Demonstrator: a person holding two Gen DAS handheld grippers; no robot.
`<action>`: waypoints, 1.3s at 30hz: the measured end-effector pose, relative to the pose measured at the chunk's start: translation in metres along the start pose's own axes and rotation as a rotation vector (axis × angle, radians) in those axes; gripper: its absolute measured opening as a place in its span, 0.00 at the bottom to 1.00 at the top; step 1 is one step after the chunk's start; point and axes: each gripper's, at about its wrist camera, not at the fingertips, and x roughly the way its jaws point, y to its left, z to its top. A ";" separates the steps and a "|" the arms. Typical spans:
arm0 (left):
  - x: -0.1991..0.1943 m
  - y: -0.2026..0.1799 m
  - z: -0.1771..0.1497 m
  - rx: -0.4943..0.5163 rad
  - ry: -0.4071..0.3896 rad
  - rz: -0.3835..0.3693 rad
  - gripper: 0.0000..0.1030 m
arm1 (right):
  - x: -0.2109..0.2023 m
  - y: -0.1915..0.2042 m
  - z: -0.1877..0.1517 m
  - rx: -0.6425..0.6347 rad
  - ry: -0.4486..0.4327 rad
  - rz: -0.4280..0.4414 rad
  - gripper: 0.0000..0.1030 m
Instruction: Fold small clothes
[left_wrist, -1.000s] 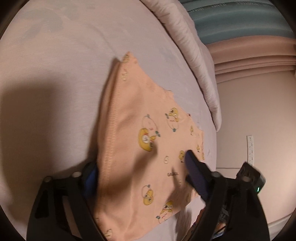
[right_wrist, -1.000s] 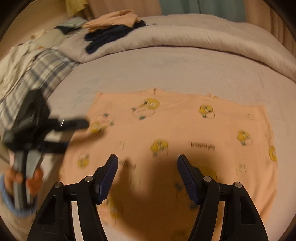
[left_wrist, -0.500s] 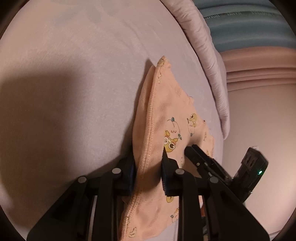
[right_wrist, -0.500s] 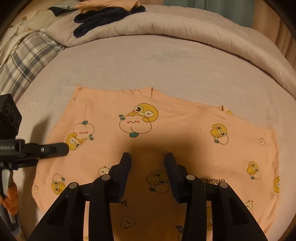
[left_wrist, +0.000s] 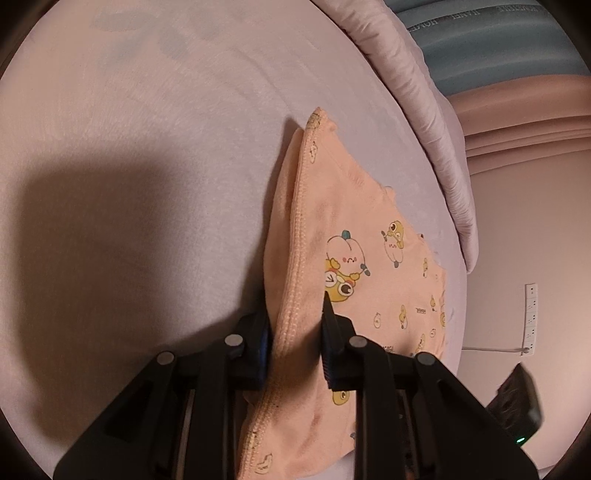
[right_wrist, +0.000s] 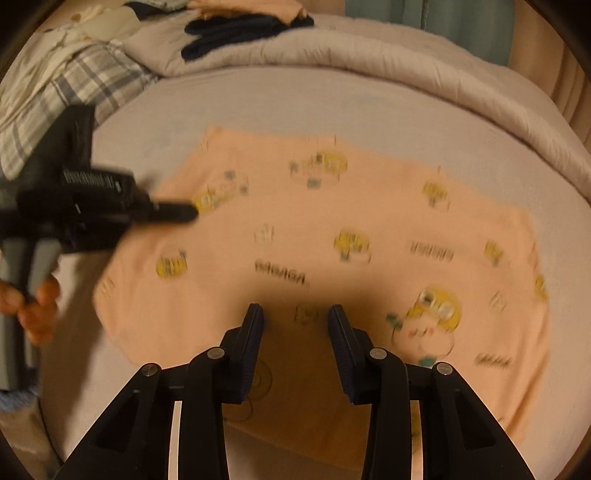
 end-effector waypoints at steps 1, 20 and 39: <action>0.001 -0.001 0.000 0.000 -0.001 0.003 0.23 | 0.003 -0.001 -0.002 0.003 -0.003 0.000 0.39; 0.001 -0.013 0.001 0.014 -0.002 0.042 0.21 | -0.031 -0.032 -0.014 0.104 -0.094 0.223 0.39; 0.005 -0.117 -0.022 0.235 -0.013 -0.004 0.15 | 0.009 -0.105 -0.013 0.615 -0.117 0.636 0.48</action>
